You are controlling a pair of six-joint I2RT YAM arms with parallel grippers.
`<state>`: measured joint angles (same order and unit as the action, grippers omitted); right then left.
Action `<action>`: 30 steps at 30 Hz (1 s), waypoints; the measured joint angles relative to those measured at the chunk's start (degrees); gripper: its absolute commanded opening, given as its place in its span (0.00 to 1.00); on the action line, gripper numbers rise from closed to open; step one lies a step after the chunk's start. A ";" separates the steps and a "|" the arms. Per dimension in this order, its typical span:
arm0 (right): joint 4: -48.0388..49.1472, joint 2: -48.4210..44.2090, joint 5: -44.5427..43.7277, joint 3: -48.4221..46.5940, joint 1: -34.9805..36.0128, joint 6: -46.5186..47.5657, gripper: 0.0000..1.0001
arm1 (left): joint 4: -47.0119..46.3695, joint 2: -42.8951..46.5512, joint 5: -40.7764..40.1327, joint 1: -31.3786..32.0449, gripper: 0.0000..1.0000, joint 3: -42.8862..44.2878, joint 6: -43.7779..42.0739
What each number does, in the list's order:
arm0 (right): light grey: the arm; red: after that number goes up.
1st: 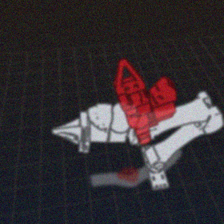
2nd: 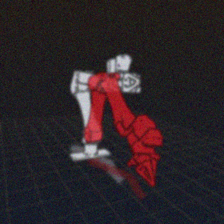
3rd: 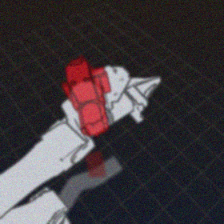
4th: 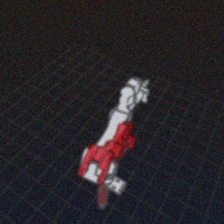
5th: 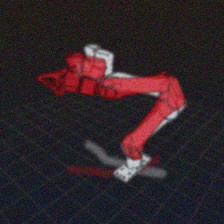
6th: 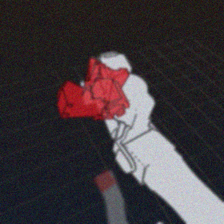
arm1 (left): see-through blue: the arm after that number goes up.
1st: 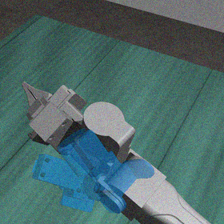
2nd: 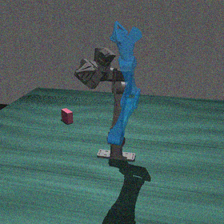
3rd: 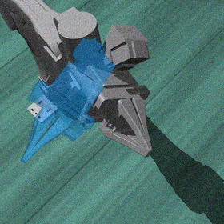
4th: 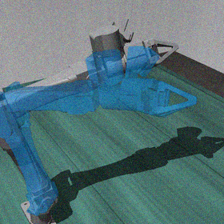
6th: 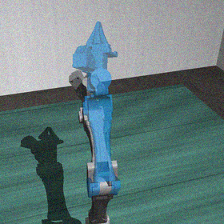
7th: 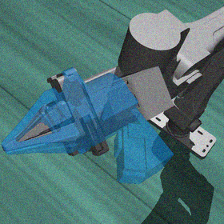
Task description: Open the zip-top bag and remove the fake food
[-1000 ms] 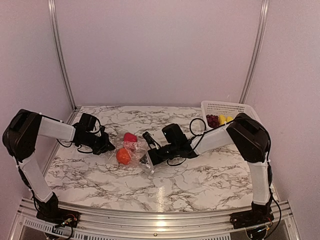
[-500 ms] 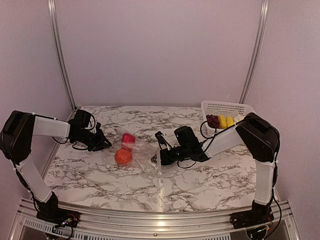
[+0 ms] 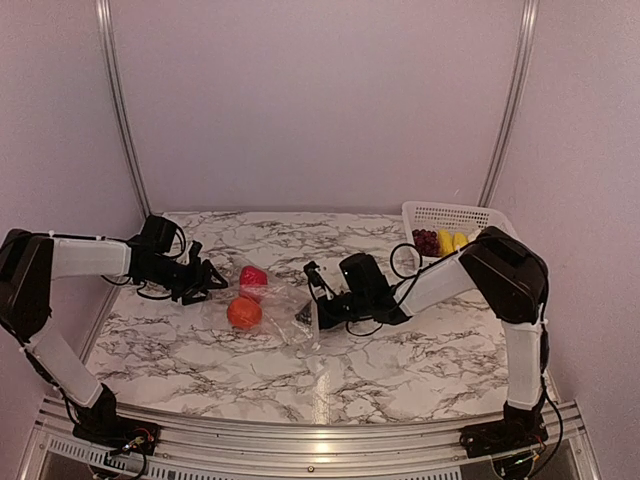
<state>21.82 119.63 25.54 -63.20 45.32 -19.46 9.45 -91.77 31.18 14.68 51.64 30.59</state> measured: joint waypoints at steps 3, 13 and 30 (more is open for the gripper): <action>-0.02 1.09 -0.66 -0.87 0.70 0.20 0.30 | 1.01 -0.13 0.13 0.87 0.61 -0.39 -0.66; 0.48 2.45 -1.31 -1.66 1.84 2.14 0.41 | 1.46 -5.64 -0.13 5.62 0.17 1.62 -2.34; 0.15 0.76 6.80 -1.49 2.40 7.85 0.56 | 2.38 -14.82 -8.37 16.87 0.00 11.41 -9.01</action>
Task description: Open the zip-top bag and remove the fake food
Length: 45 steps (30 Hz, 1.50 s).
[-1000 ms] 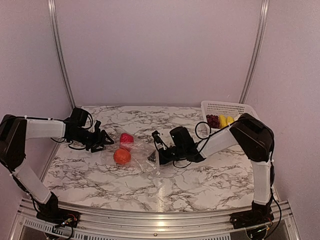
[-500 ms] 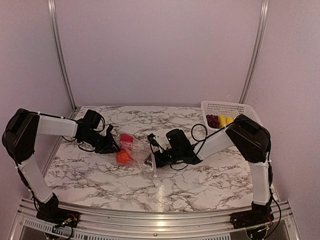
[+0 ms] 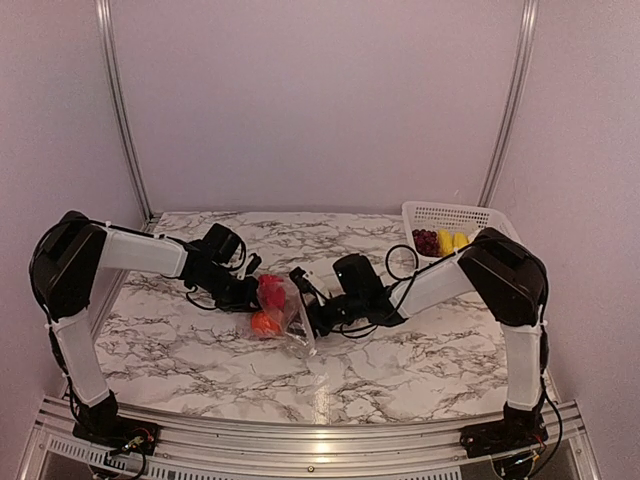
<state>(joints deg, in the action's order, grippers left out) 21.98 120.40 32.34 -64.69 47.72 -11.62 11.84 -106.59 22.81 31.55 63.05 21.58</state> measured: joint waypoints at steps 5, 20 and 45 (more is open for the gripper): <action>-0.02 -2.62 2.45 0.35 0.00 0.35 0.69 | 0.96 -1.29 -3.32 2.36 0.00 0.85 -2.58; -5.03 -5.38 -0.90 0.00 0.70 1.20 0.75 | 1.11 -1.18 -7.89 5.77 0.00 0.98 -4.39; -17.68 -4.83 -20.20 -1.68 7.48 4.37 0.82 | -8.04 -0.81 -1.60 5.09 0.00 -3.50 2.10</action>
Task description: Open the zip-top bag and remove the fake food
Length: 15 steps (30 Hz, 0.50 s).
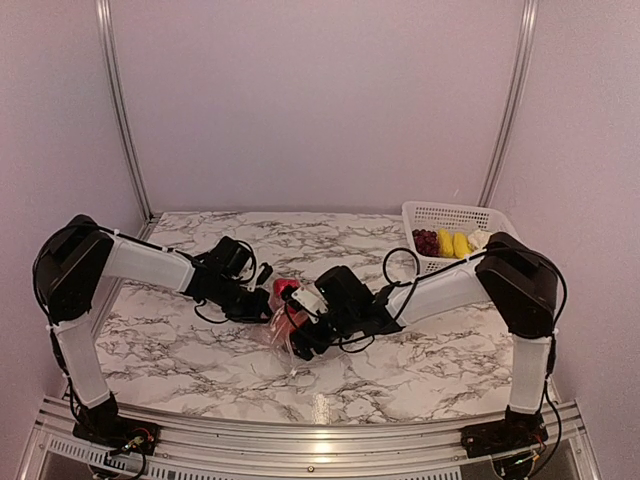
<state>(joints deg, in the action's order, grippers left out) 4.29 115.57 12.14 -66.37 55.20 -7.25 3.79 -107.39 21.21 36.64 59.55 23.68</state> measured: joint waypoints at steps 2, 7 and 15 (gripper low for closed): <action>0.20 -2.12 1.27 2.73 -1.01 0.02 0.81 | -0.13 0.68 0.50 -0.85 0.00 -1.03 -0.20; 0.61 -5.86 3.93 5.79 -2.14 0.31 0.82 | -0.11 2.49 0.85 -3.82 0.00 -2.60 -0.57; 1.86 -8.98 6.64 10.01 -3.10 0.26 0.82 | -0.11 3.63 1.03 -6.71 0.00 -3.82 -1.25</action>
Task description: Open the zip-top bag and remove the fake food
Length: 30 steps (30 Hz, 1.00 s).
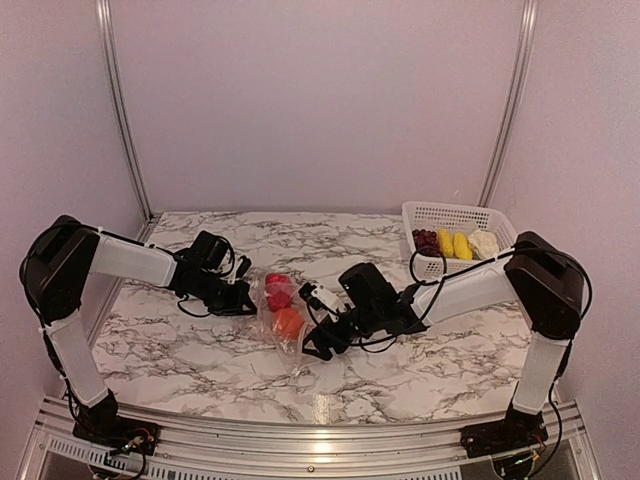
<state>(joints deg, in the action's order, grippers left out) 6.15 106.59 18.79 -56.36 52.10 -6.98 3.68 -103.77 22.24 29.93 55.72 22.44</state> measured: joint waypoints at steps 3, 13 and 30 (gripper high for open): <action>0.76 0.00 0.26 -0.15 -0.55 -0.72 0.79 | 0.02 0.00 0.24 0.31 0.00 -0.02 -0.70; 2.54 3.65 -0.76 -9.22 -0.70 -7.67 0.77 | 0.02 0.00 0.22 0.76 0.00 -0.02 -1.03; 0.66 12.11 -4.26 -15.91 -0.68 -11.69 0.86 | 0.02 0.00 0.22 0.83 0.00 0.00 -1.05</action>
<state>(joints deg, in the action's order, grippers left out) 6.81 118.69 14.52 -72.27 51.42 -18.68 3.70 -103.77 22.46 30.76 55.72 21.39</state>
